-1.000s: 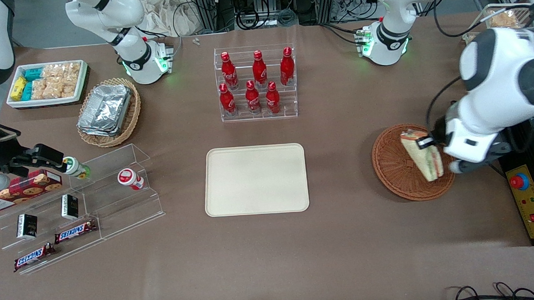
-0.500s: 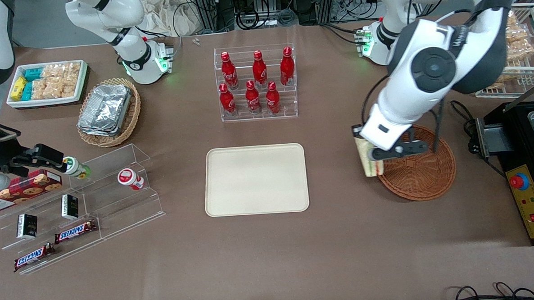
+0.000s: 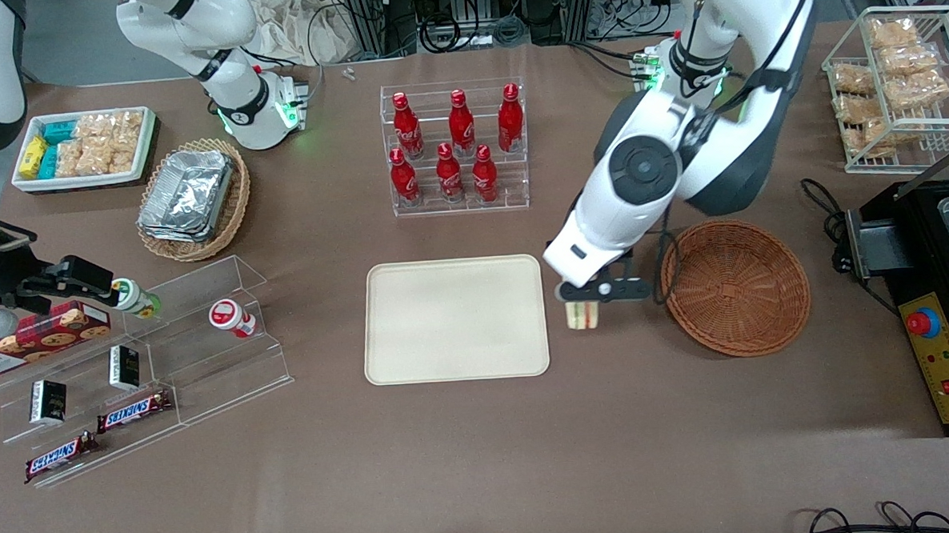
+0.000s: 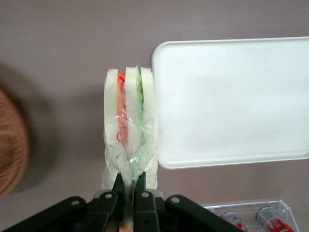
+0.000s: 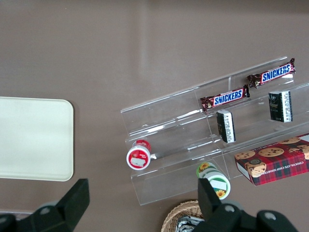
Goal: Place sandwich from basket to tray
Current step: 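Lift the sandwich and carry it toward the cream tray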
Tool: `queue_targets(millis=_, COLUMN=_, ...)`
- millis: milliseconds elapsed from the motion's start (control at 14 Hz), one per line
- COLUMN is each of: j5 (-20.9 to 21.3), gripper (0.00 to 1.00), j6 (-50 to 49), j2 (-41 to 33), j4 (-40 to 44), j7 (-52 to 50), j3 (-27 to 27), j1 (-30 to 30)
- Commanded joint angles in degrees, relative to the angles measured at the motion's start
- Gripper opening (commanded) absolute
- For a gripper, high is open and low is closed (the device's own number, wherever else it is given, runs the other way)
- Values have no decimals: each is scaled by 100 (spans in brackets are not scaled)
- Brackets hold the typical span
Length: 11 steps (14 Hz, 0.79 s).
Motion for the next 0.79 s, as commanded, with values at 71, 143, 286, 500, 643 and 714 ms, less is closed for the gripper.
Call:
queue_targets(millis=71, j5=-69, gripper=0, j6=671, j2=710, j4=345, j7=-138, j3=59, j1=-282)
queue_targets(millis=143, j5=-43, gripper=0, j6=839, j2=833, j4=345, j7=-138, j3=59, j1=-439)
queue_targets(millis=286, j5=-7, gripper=0, j6=1181, j2=1105, j4=345, j7=-234, j3=68, j1=-546)
queue_targets(millis=500, j5=10, gripper=0, j6=1744, j2=1379, j4=302, j7=-235, j3=68, j1=-555)
queue_targets(millis=643, j5=19, gripper=4, j6=1772, j2=1449, j4=275, j7=-235, j3=68, j1=-555)
queue_targets(millis=714, j5=19, gripper=7, j6=1772, j2=1510, j4=275, j7=-226, j3=68, j1=-555)
